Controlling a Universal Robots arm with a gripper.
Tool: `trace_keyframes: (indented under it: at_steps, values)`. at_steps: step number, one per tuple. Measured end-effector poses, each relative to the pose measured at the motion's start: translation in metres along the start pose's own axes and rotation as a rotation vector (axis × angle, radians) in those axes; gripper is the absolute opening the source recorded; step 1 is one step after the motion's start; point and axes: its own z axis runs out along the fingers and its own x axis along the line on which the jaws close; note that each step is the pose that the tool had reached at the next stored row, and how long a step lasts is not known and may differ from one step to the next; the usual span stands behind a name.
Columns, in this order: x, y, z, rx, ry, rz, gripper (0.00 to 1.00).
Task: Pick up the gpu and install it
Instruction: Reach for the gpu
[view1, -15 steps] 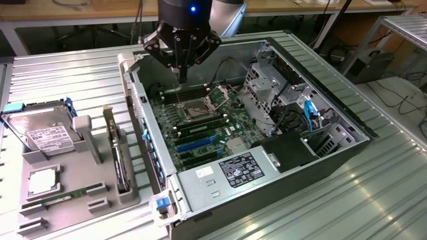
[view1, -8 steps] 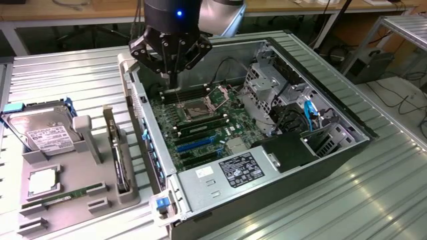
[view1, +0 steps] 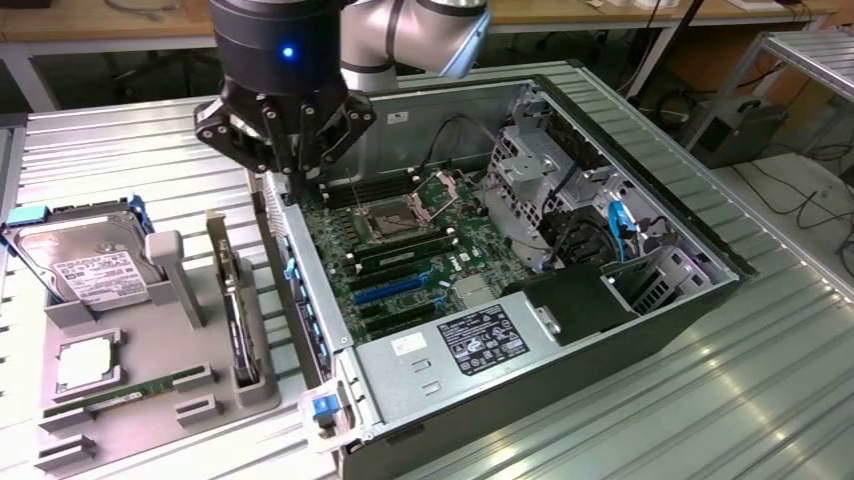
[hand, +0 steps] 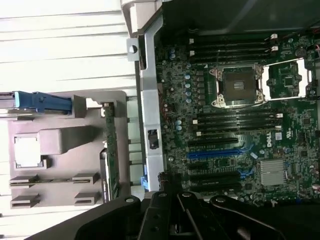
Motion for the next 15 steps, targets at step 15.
trace_keyframes:
  at_steps: [15]
  values:
    - [0.070, -0.0148, 0.0176, 0.0018, 0.0000, 0.000, 0.11]
